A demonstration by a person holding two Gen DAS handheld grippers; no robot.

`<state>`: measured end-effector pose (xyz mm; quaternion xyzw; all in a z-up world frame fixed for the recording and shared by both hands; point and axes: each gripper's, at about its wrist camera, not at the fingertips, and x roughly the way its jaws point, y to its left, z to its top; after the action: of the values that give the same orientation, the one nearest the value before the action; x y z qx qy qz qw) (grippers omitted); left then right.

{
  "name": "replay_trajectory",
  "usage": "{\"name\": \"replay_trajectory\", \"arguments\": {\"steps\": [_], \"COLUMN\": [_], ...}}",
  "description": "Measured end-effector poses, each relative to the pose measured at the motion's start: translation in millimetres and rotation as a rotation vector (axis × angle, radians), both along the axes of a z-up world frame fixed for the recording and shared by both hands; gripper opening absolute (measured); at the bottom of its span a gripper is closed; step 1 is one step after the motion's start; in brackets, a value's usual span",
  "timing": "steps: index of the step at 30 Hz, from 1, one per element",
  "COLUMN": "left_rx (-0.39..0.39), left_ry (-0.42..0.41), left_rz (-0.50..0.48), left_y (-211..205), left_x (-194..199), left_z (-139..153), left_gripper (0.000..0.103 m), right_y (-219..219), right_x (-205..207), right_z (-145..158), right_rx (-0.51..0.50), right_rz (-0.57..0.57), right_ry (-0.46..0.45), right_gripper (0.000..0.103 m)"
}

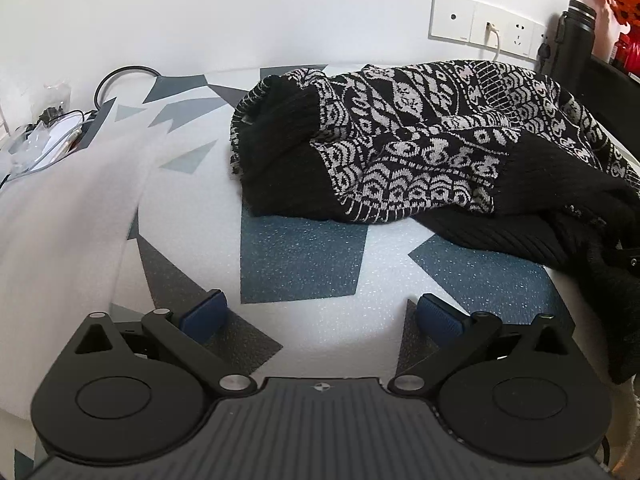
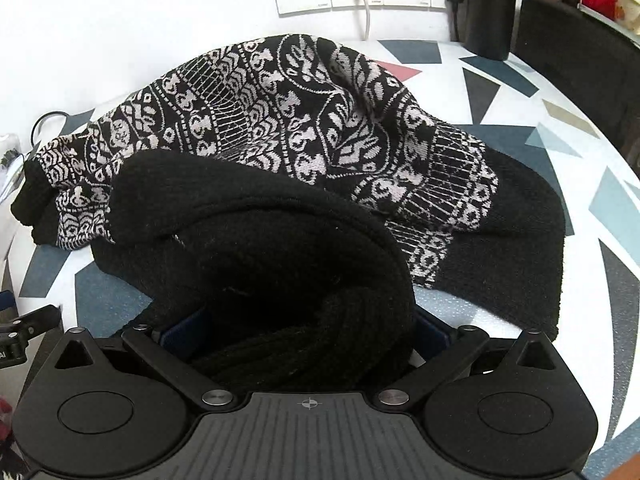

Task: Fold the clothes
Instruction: 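Move the left gripper away from the clothes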

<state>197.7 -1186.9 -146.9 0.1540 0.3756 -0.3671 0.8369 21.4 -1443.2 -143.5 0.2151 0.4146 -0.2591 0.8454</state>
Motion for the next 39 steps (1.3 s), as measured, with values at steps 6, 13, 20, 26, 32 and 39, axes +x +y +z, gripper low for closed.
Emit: {"name": "replay_trajectory", "arguments": {"steps": [6, 13, 20, 26, 32, 39], "left_rx": [-0.011, -0.036, -0.143, -0.283, -0.422, -0.393], "left_ry": [-0.012, -0.003, 0.024, -0.052, -0.118, -0.111], "left_rz": [-0.031, -0.081, -0.080, -0.084, -0.100, -0.146], "left_y": [1, 1, 17, 32, 48, 48], "left_x": [1, 16, 52, 82, 108, 119], "left_z": [-1, 8, 42, 83, 121, 101], "left_gripper": [0.103, 0.103, 0.085, 0.085, 0.102, 0.102], "right_y": [-4, -26, -20, -12, 5, 3], "right_x": [13, 20, 3, 20, 30, 52], "right_z": [3, 39, 144, 234, 269, 193], "right_rx": [0.022, 0.169, 0.050, -0.139, -0.335, -0.367], "right_rz": [0.012, -0.071, -0.106, -0.082, -0.033, 0.112], "right_ry": [0.074, 0.110, -0.176, -0.362, -0.448, -0.240], "right_gripper": [0.102, 0.102, 0.102, 0.102, 0.102, 0.101]}}
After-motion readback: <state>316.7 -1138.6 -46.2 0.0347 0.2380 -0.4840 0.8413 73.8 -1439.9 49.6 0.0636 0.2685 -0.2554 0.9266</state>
